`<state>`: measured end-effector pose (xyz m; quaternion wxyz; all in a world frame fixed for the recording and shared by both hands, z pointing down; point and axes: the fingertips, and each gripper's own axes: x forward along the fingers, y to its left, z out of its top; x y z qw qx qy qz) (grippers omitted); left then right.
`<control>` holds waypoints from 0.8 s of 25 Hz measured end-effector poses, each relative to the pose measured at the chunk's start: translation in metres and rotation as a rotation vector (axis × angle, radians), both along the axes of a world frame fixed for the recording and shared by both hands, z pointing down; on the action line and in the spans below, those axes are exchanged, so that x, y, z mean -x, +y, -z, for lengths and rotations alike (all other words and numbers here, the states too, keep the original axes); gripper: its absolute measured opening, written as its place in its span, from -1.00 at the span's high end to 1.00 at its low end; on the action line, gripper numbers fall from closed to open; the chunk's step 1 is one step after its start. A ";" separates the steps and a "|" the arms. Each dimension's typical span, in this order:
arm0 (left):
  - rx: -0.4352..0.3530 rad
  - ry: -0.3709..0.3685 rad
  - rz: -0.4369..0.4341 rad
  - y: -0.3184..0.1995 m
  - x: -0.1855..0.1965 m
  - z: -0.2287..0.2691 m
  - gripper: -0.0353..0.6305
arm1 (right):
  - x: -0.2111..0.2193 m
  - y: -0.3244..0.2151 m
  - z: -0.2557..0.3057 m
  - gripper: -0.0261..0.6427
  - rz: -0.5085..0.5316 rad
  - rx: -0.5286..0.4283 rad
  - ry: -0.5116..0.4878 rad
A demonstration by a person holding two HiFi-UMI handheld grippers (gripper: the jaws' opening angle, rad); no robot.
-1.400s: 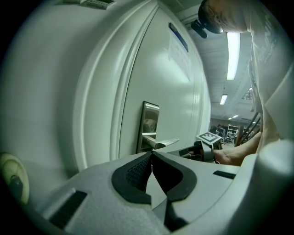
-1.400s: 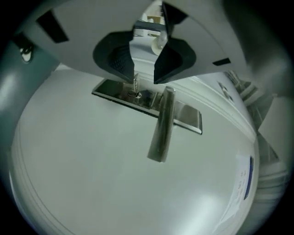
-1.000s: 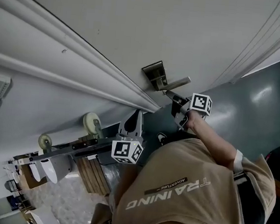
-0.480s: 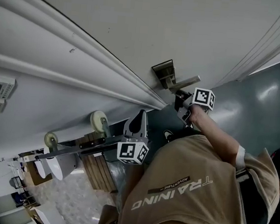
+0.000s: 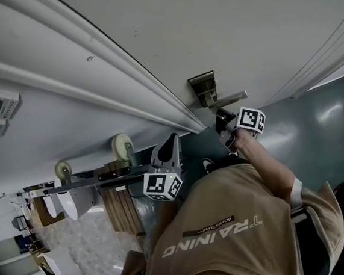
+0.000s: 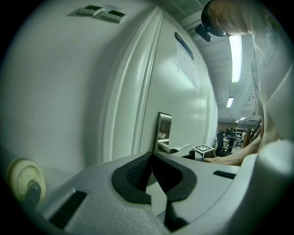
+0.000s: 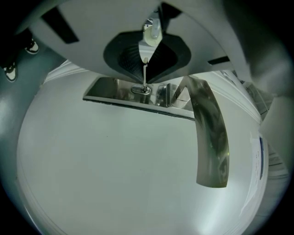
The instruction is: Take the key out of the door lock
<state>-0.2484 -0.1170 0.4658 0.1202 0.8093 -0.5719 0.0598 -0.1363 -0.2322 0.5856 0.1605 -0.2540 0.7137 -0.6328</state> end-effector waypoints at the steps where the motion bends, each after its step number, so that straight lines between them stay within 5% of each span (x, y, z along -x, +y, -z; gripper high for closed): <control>1: 0.000 0.002 0.001 0.001 0.000 0.000 0.87 | 0.000 0.000 0.000 0.83 0.001 0.000 0.002; 20: -0.009 0.017 0.059 0.024 0.021 0.004 0.87 | -0.003 0.003 -0.001 0.83 0.000 -0.004 -0.001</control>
